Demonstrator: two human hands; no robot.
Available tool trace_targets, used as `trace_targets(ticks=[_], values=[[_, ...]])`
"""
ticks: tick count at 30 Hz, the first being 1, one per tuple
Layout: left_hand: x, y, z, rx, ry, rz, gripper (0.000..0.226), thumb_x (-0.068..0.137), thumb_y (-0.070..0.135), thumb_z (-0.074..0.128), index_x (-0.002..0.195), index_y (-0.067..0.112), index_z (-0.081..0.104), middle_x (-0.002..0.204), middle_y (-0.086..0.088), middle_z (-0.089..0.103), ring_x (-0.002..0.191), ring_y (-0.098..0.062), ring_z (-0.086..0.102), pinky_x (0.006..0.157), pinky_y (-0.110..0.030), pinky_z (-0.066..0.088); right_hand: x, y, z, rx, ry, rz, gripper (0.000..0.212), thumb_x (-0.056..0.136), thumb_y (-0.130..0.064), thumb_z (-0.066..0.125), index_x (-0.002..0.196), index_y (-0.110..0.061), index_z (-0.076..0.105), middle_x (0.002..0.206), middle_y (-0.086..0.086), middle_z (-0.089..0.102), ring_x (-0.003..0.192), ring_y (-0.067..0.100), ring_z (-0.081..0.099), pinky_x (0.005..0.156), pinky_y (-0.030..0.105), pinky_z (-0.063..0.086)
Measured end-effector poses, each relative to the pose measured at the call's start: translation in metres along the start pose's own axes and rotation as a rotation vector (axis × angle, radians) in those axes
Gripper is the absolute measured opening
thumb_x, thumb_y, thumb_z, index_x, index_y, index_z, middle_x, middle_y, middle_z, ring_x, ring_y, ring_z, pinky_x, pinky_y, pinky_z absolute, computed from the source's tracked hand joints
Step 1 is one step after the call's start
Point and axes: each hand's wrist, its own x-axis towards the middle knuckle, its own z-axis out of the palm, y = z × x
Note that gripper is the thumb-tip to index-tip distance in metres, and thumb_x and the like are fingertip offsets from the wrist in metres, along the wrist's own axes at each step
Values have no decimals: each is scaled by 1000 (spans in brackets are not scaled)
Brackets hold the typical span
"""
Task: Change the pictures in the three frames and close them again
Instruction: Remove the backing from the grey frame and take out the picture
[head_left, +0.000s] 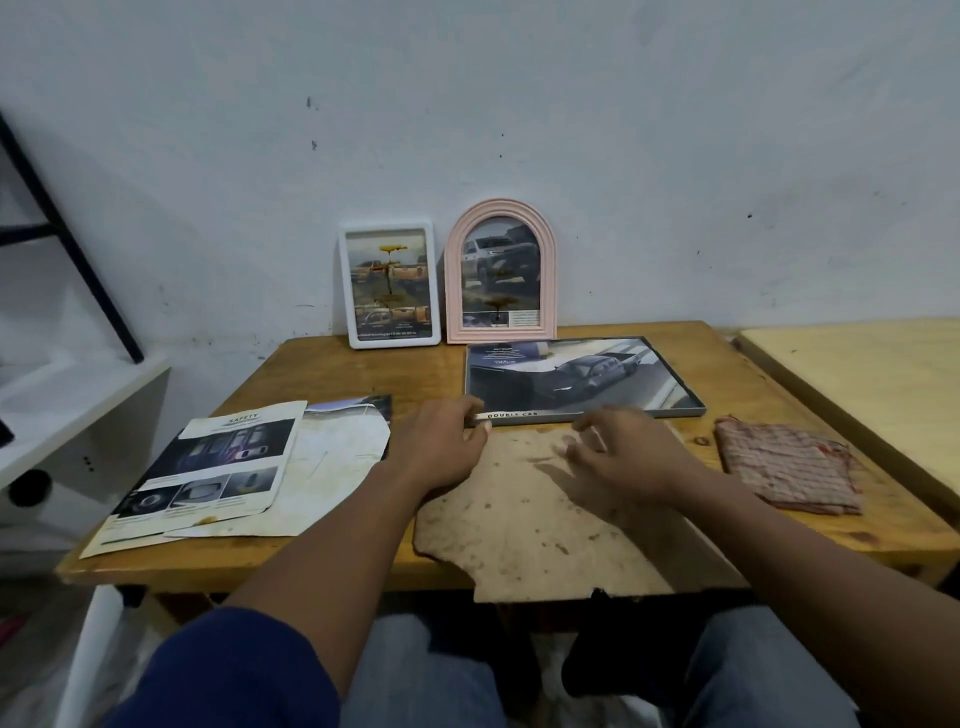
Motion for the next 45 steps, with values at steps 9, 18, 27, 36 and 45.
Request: trace_targets(ticks=[9,18,27,36,45], values=[[47,-2,10,-116,15,-96,51,100,41,59,148,28,48,147,0,52,133,-22,49,102,-40,45,67,60,-27,-102,149,455,62,89,-68,50,123,-16,58,120,10,64,109,30,57,92,49,49],[62,-10,23,-8,5,-73,51,103,42,52,149,20,46,146,-3,55,131,-23,52,106,-42,47,82,58,4,-81,134,499,72,90,-63,51,141,-13,39,142,14,52,134,33,43,108,58,34],[56,-28,2,109,112,-139,40,101,37,55,137,19,58,129,-4,66,114,-21,61,82,-31,45,86,24,13,-12,163,464,87,81,-67,63,143,-15,34,142,14,51,131,35,45,106,54,33],[52,-55,-9,169,135,-196,33,102,38,51,128,19,61,119,-4,70,103,-21,64,79,-35,52,98,-10,23,11,148,449,80,83,-61,67,143,-18,35,147,11,45,136,33,39,106,55,29],[51,-57,-5,139,136,-166,40,104,40,49,136,18,58,129,-5,66,115,-23,60,91,-37,49,96,-21,13,241,426,172,51,89,-8,70,134,-18,50,138,7,52,122,25,52,98,42,53]])
